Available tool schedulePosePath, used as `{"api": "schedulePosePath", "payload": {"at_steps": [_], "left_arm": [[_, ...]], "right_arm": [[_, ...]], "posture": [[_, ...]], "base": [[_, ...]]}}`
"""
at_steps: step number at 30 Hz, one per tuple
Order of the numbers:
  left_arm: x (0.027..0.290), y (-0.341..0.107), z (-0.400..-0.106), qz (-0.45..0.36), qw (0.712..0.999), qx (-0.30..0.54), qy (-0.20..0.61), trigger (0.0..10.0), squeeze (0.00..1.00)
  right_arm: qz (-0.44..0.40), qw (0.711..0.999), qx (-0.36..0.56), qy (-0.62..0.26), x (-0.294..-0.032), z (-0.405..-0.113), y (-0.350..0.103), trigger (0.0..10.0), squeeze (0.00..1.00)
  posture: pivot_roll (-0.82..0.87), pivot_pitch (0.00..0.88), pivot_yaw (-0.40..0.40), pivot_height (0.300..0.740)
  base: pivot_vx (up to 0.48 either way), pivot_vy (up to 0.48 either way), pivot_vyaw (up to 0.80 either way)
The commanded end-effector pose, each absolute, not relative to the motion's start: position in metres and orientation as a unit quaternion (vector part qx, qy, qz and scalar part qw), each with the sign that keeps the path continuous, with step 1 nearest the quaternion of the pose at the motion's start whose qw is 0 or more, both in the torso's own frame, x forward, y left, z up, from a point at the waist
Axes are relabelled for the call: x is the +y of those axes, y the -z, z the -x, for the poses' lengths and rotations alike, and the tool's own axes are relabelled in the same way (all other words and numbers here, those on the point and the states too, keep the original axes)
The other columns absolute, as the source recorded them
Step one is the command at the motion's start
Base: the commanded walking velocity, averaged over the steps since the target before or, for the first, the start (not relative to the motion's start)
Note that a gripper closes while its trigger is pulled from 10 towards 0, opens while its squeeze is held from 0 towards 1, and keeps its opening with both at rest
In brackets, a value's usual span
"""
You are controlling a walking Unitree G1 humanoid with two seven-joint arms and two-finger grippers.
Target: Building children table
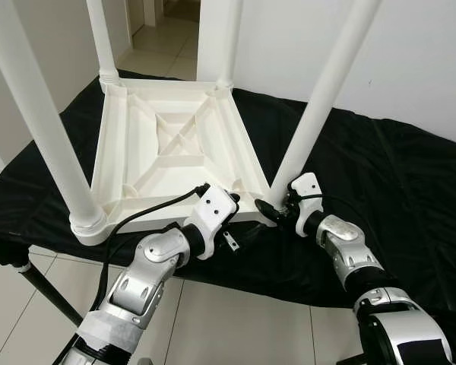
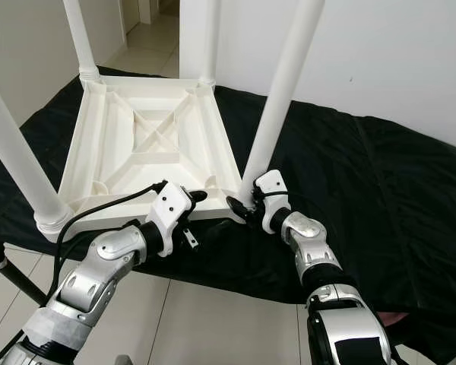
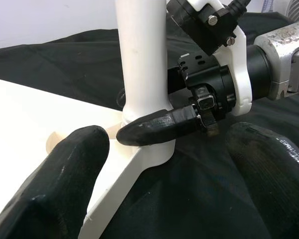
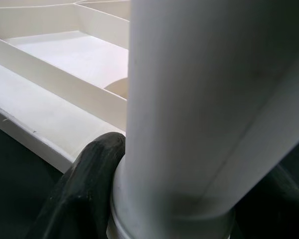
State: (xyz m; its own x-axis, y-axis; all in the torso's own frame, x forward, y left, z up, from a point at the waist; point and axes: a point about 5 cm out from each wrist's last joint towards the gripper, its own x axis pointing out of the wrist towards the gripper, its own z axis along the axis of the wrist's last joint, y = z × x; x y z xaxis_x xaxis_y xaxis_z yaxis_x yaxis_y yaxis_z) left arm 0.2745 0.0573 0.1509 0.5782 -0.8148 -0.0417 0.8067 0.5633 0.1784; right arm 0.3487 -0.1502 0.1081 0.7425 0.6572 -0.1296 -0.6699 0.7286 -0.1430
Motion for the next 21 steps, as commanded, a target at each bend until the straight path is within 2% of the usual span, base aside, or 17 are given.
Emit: {"api": "schedulePosePath", "payload": {"at_steps": [1, 9, 10, 11, 12, 13, 15, 18, 21], "left_arm": [[0.058, -0.151, -0.275, -0.092, 0.889, -0.024, 0.449, 10.0, 0.0], [0.058, -0.151, -0.274, -0.09, 0.888, -0.022, 0.451, 10.0, 0.0], [0.058, -0.151, -0.273, -0.091, 0.887, -0.021, 0.453, 10.0, 0.0], [0.059, -0.15, -0.272, -0.09, 0.887, -0.019, 0.453, 10.0, 0.0], [0.059, -0.15, -0.272, -0.09, 0.887, -0.019, 0.453, 10.0, 0.0], [0.059, -0.149, -0.271, -0.089, 0.887, -0.017, 0.453, 10.0, 0.0], [0.059, -0.149, -0.271, -0.089, 0.887, -0.017, 0.453, 10.0, 0.0], [0.06, -0.146, -0.268, -0.089, 0.885, -0.011, 0.456, 10.0, 0.0], [0.059, -0.146, -0.268, -0.089, 0.885, -0.011, 0.457, 10.0, 0.0]], "right_arm": [[0.081, 0.92, 0.067, -0.378, -0.147, -0.343, -0.094, 0.0, 0.0], [0.039, 0.939, 0.065, -0.335, -0.159, -0.334, -0.085, 0.0, 0.0], [0.027, 0.95, 0.056, -0.307, -0.161, -0.333, -0.083, 2.4, 0.0], [0.005, 0.96, 0.051, -0.274, -0.161, -0.332, -0.082, 10.0, 0.0], [0.005, 0.96, 0.051, -0.274, -0.161, -0.332, -0.082, 10.0, 0.0], [-0.004, 0.973, 0.038, -0.228, -0.16, -0.33, -0.082, 10.0, 0.0], [-0.004, 0.973, 0.038, -0.228, -0.16, -0.33, -0.082, 10.0, 0.0], [-0.028, 0.992, 0.021, -0.122, -0.153, -0.325, -0.083, 10.0, 0.0], [-0.033, 0.996, 0.021, -0.076, -0.152, -0.322, -0.082, 10.0, 0.0]], "posture": [[0.02, 0.0, -0.089, 0.74], [0.01, 0.0, -0.09, 0.74], [0.01, 0.0, -0.094, 0.74], [0.01, 0.0, -0.092, 0.74], [0.01, 0.0, -0.092, 0.74], [0.01, 0.0, -0.088, 0.74], [0.01, 0.0, -0.088, 0.74], [0.0, 0.0, -0.089, 0.74], [0.0, 0.0, -0.092, 0.74]], "base": [[0.0, 0.0, 0.0], [0.0, 0.0, 0.0], [0.0, 0.0, 0.0], [0.0, 0.0, 0.0], [0.0, 0.0, 0.0], [0.0, 0.0, 0.0], [0.0, 0.0, 0.0], [0.0, 0.0, 0.0], [0.0, 0.0, 0.0]]}}
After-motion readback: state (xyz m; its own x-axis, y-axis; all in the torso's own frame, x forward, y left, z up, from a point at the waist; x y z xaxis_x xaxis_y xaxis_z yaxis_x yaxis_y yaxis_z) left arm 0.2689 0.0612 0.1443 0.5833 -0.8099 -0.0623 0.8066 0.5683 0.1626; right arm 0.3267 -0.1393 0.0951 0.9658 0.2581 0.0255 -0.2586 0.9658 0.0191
